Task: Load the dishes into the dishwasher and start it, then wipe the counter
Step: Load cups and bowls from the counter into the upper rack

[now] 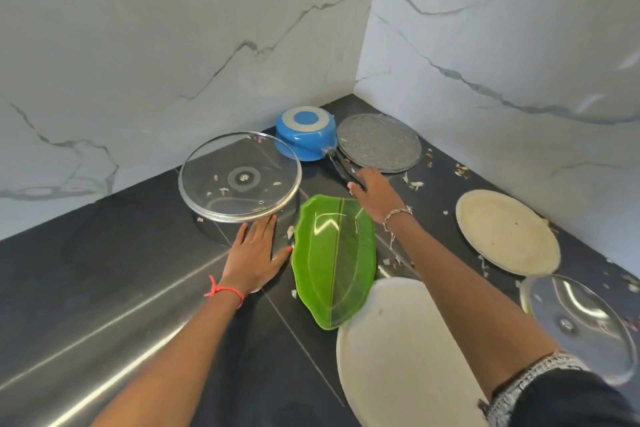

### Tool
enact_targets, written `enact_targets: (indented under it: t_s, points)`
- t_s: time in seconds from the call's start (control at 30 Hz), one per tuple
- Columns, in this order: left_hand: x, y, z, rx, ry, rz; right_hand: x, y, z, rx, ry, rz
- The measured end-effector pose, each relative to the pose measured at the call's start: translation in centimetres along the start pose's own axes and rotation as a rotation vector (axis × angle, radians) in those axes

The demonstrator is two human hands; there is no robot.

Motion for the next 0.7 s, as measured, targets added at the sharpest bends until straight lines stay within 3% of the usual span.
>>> enact_targets:
  t_s: [0.23,0.4,0.7]
  points:
    - [0.4,0.1,-0.2,0.007,-0.024,-0.050,-2.5,7.5,1.7,-0.067,-0.005,0.042]
    - [0.3,0.2,0.0,0.019,0.025,-0.008,-4.3,10.3,1.8,-0.138,-0.155,0.011]
    - [0.2,0.2,0.0,0.021,0.036,0.005,-3.0,10.4,1.5,-0.266,0.187,0.074]
Point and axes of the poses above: each hand's wrist, its own y-axis towards the middle knuckle, its own x-axis out of the back of the hand, z = x × y, the point moved 4 cm from there along y, towards the middle knuckle, and after that the axes turned 9 degrees about -x, right-handed, at the moved point
